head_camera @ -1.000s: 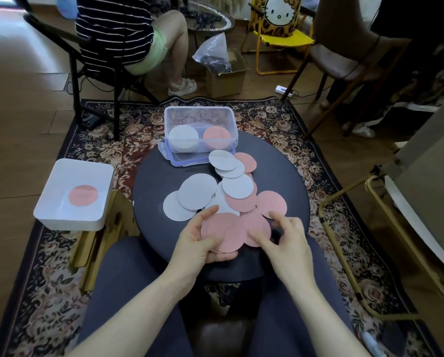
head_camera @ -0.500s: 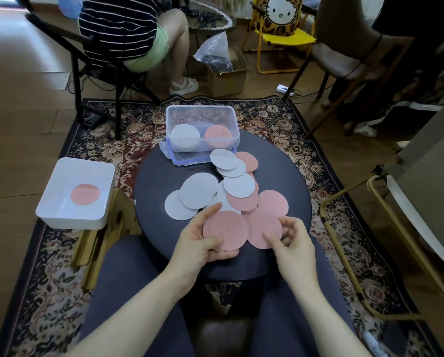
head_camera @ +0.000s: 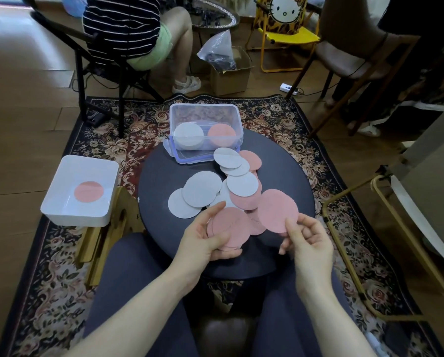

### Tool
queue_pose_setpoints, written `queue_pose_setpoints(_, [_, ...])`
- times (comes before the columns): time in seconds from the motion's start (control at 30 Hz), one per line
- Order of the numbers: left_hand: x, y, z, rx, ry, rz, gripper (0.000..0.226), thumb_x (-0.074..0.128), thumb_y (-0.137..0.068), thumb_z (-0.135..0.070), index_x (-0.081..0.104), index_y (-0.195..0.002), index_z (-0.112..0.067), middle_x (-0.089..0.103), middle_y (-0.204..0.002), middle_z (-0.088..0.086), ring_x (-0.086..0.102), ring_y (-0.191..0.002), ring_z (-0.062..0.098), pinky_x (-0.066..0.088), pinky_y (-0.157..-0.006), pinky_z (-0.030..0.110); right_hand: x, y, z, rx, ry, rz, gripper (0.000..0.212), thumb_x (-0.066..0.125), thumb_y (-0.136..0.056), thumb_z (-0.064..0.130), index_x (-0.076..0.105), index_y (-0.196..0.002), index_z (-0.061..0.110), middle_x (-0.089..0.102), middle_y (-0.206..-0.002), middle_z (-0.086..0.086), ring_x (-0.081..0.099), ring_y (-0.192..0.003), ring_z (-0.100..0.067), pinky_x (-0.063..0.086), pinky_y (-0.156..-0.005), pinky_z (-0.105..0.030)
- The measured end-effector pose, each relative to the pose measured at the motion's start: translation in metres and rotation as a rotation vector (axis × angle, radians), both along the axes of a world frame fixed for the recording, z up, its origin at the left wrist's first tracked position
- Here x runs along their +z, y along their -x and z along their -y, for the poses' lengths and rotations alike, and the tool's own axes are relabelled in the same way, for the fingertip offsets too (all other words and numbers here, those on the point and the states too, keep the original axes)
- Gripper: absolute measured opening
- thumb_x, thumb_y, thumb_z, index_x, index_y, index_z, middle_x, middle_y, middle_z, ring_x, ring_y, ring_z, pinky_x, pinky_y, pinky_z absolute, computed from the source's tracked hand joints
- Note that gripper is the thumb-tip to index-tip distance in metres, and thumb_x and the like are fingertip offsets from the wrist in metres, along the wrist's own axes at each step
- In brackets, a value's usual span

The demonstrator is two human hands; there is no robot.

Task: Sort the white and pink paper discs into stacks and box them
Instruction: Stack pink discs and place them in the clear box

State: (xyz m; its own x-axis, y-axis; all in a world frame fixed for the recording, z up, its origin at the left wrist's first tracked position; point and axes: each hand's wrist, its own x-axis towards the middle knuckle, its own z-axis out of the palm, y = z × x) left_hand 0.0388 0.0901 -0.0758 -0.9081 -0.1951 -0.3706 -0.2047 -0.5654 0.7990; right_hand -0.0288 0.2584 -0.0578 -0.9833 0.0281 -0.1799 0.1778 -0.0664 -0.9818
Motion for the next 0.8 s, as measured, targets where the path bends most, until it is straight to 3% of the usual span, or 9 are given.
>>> queue_pose_setpoints(0.2, [0.001, 0.0, -0.001, -0.015, 0.029, -0.007, 0.054, 0.061, -0.087, 0.006, 0.054, -0.13, -0.026, 0.065, -0.119, 0.006, 0.071, -0.087, 0.031, 0.06, -0.068, 0.043, 0.001, -0.006, 0.007, 0.234, -0.021, 0.052, 0.008, 0.064, -0.087, 0.007, 0.061, -0.094, 0.008, 0.057, -0.06, -0.007, 0.043, -0.04, -0.013, 0.04, -0.044, -0.017])
queue_pose_setpoints(0.53, [0.0, -0.001, 0.001, -0.046, 0.047, -0.021, 0.05, 0.058, -0.09, 0.001, 0.053, -0.133, -0.025, 0.065, -0.119, 0.004, 0.07, -0.092, 0.03, 0.061, -0.07, 0.044, -0.009, -0.011, 0.014, 0.194, -0.131, 0.01, 0.013, 0.067, -0.087, 0.008, 0.059, -0.096, 0.003, 0.055, -0.06, -0.004, 0.046, -0.047, -0.008, 0.04, -0.044, -0.019])
queue_pose_setpoints(0.8, [0.0, 0.0, 0.001, -0.047, 0.043, -0.003, 0.051, 0.06, -0.089, 0.002, 0.053, -0.132, -0.026, 0.063, -0.12, 0.012, 0.071, -0.078, 0.023, 0.061, -0.07, 0.043, -0.006, -0.013, 0.017, 0.259, -0.15, 0.03, 0.012, 0.07, -0.084, 0.009, 0.059, -0.086, 0.008, 0.055, -0.056, -0.004, 0.046, -0.043, -0.009, 0.04, -0.043, -0.02])
